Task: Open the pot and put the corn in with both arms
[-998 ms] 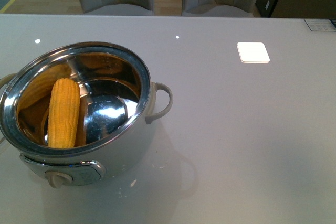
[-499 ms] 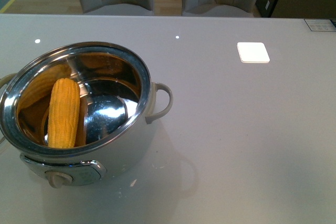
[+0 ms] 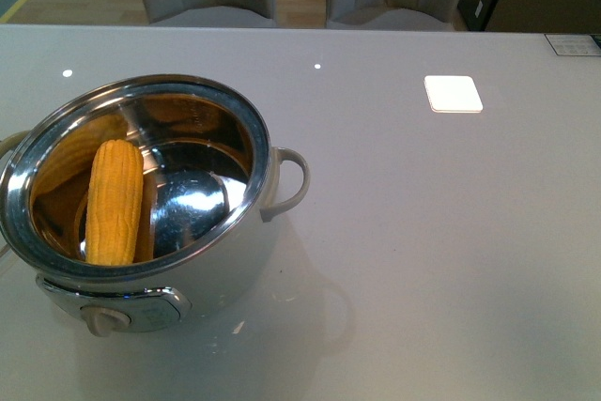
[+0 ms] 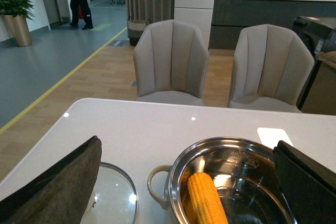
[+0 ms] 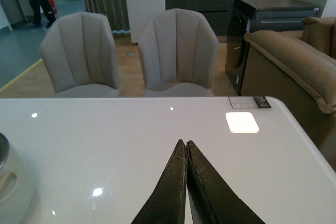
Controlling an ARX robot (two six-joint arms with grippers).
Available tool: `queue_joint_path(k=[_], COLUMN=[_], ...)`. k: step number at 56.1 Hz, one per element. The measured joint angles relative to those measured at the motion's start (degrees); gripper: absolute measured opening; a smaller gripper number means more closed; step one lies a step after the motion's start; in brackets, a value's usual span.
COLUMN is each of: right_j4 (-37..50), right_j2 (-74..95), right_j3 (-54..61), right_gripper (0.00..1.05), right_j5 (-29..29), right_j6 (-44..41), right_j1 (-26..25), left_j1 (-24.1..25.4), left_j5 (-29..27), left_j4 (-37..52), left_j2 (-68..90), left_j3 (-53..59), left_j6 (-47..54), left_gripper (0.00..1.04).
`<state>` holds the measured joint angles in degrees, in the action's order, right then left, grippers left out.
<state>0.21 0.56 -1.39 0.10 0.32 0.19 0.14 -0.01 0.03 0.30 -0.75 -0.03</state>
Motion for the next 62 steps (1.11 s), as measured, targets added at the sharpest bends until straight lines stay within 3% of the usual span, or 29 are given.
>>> queue_joint_path(k=[19, 39, 48, 62], right_j4=[-0.1, -0.1, -0.1, -0.1], right_j2=[-0.2, -0.2, -0.2, -0.2], right_j3=[0.0, 0.0, 0.0, 0.0], right_gripper=[0.03, 0.63, 0.97, 0.96], right_j5=[0.0, 0.0, 0.0, 0.0], right_j6=[-0.1, -0.1, -0.1, -0.1], right_j1=[0.0, 0.0, 0.0, 0.0], left_j1=[0.0, 0.0, 0.0, 0.0], left_j5=[0.0, 0.0, 0.0, 0.0], left_j4=[0.0, 0.0, 0.0, 0.0], left_j2=[0.0, 0.0, 0.0, 0.0], left_j3=[0.0, 0.0, 0.0, 0.0], left_j6=[0.0, 0.0, 0.0, 0.0], left_gripper=[0.98, 0.98, 0.98, 0.98])
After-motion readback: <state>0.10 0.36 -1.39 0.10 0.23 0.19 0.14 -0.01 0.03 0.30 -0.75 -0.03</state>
